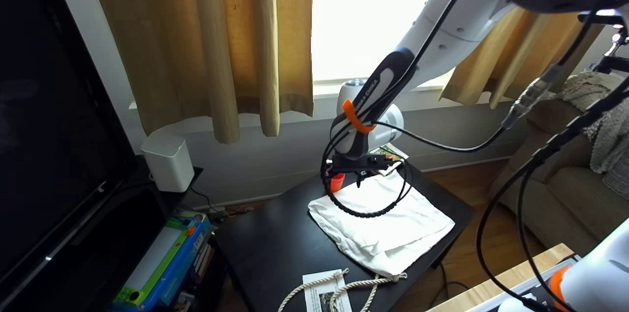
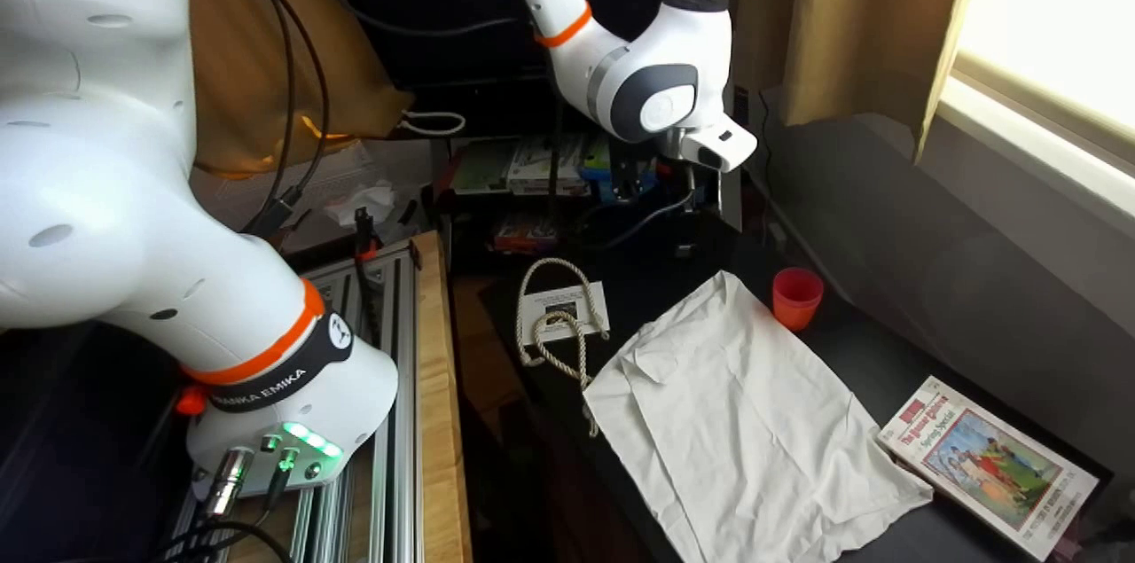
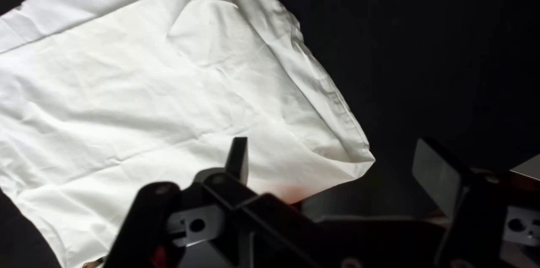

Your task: Fold the white towel

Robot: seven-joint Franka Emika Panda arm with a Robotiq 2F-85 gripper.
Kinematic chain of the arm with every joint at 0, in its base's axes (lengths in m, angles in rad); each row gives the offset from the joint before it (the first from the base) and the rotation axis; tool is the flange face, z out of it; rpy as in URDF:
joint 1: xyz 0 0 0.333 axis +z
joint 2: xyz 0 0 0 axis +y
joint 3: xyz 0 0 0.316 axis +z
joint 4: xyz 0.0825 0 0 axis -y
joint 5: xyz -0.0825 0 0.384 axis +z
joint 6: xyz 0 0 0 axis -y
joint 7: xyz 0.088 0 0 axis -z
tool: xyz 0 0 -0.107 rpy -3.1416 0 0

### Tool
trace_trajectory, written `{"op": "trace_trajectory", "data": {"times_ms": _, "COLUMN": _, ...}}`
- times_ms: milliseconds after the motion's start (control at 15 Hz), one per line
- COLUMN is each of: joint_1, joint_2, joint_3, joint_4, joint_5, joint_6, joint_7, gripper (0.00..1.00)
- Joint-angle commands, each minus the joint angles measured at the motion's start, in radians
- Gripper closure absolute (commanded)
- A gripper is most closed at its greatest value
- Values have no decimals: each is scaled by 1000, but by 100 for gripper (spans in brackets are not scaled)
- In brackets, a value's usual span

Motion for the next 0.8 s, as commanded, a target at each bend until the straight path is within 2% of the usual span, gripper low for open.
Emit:
{"op": "trace_trajectory", "data": {"times_ms": 0, "joint_1": 81, "joint_2": 201, "joint_3": -48, "joint_4": 148, "joint_5": 46, "joint_6": 63, "joint_7": 0, "gripper": 0}}
{"op": "trace_trajectory", "data": {"times_ms": 67, "joint_1": 67, "joint_2": 102, "joint_3": -44, "joint_4": 66, "joint_5": 56, "joint_6": 39, "joint_7": -31, "gripper": 0}}
{"op": "trace_trajectory", "data": {"times_ms": 200, "joint_1": 81, "joint_2": 147, "joint_3": -51, "joint_4": 96, "joint_5": 66, "joint_6": 46, "joint_7": -33, "gripper": 0}}
{"op": "trace_trajectory", "data": {"times_ms": 400, "joint_1": 81, "joint_2": 128, "joint_3": -56, "joint_4": 94, "joint_5": 67, "joint_6": 46, "joint_7": -35, "gripper": 0}}
{"op": "trace_trajectory", "data": {"times_ms": 533, "joint_1": 83, "joint_2": 183, "joint_3": -70, "joint_4": 146, "joint_5": 84, "joint_6": 39, "joint_7": -7, "gripper": 0}}
{"op": "trace_trajectory", "data": {"times_ms": 733, "joint_1": 61, "joint_2": 300, "joint_3": -56, "joint_4": 258, "joint_5": 102, "joint_6": 43, "joint_7": -49, "gripper": 0}}
